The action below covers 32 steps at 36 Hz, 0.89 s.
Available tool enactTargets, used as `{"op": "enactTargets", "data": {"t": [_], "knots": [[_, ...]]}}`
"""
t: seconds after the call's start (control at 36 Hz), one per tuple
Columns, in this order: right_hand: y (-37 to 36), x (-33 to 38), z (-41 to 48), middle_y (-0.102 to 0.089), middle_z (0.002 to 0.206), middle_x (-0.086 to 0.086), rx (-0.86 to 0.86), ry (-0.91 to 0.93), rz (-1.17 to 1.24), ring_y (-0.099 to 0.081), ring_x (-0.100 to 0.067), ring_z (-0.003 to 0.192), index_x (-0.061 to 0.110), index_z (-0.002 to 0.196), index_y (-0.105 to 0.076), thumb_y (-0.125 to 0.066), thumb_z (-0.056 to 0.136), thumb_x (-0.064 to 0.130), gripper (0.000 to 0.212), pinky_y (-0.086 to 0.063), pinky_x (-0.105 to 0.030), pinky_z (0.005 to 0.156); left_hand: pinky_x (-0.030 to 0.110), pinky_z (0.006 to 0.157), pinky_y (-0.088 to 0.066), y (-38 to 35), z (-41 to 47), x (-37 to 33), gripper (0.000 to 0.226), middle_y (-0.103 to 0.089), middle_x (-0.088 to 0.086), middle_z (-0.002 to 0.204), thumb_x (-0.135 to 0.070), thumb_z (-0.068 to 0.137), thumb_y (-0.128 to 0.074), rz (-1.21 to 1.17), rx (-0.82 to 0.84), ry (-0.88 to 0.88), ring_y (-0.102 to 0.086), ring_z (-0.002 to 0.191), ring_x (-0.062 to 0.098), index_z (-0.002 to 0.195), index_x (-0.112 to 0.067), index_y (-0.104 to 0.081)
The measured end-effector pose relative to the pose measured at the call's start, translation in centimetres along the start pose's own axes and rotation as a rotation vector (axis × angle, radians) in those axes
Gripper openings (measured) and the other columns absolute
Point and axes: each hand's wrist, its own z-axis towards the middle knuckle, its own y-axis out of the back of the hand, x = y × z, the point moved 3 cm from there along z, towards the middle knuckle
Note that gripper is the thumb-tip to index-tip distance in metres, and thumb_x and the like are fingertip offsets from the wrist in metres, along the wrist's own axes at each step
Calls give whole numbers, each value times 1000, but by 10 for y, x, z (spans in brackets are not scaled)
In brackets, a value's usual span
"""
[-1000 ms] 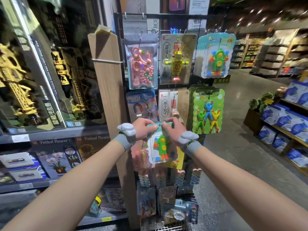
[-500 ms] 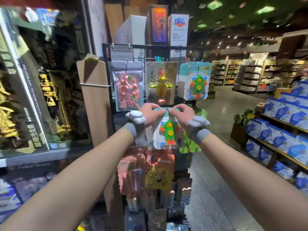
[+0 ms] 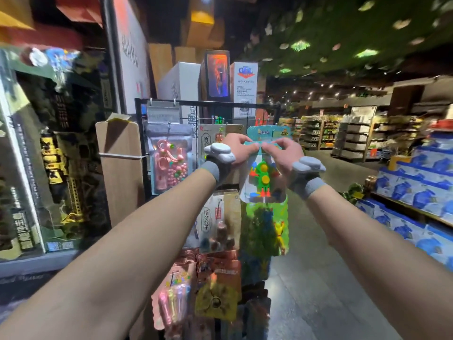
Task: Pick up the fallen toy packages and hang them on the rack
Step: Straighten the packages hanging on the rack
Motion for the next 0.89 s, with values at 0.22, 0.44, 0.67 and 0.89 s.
{"op": "enactTargets", "data": {"t": [0.22, 0.44, 0.67, 0.89], "knots": [[20, 5, 37, -65, 100, 0, -39, 17, -6, -59, -14, 86, 13, 103, -66, -70, 84, 39, 32, -46, -23, 65, 24, 60, -41, -10, 28, -28, 24, -67, 2, 90, -35, 89, -66, 19, -59, -2, -56, 76, 14, 100, -15, -72], [25, 0, 60, -70, 96, 1, -64, 5, 17, -65, -16, 86, 24, 85, -65, -72, 77, 48, 26, -56, -34, 77, 25, 71, -45, -21, 45, -40, 25, -72, 7, 101, -32, 89, -66, 22, -95, 37, -58, 81, 16, 100, -11, -75], [30, -6, 74, -67, 93, 3, -65, 75, -26, -62, -11, 81, 19, 90, -67, -74, 78, 47, 31, -52, -30, 70, 25, 68, -46, -28, 51, -40, 13, -71, 2, 93, -32, 84, -69, 37, -166, 11, -62, 86, 17, 76, -21, -68], [31, 0, 72, -59, 80, 9, -56, 178, 36, -52, -3, 69, 15, 90, -64, -72, 84, 41, 27, -42, -20, 59, 27, 62, -48, -24, 52, -31, 17, -66, -7, 75, -39, 83, -71, -51, -177, -98, -58, 70, 9, 72, -27, -63]]}}
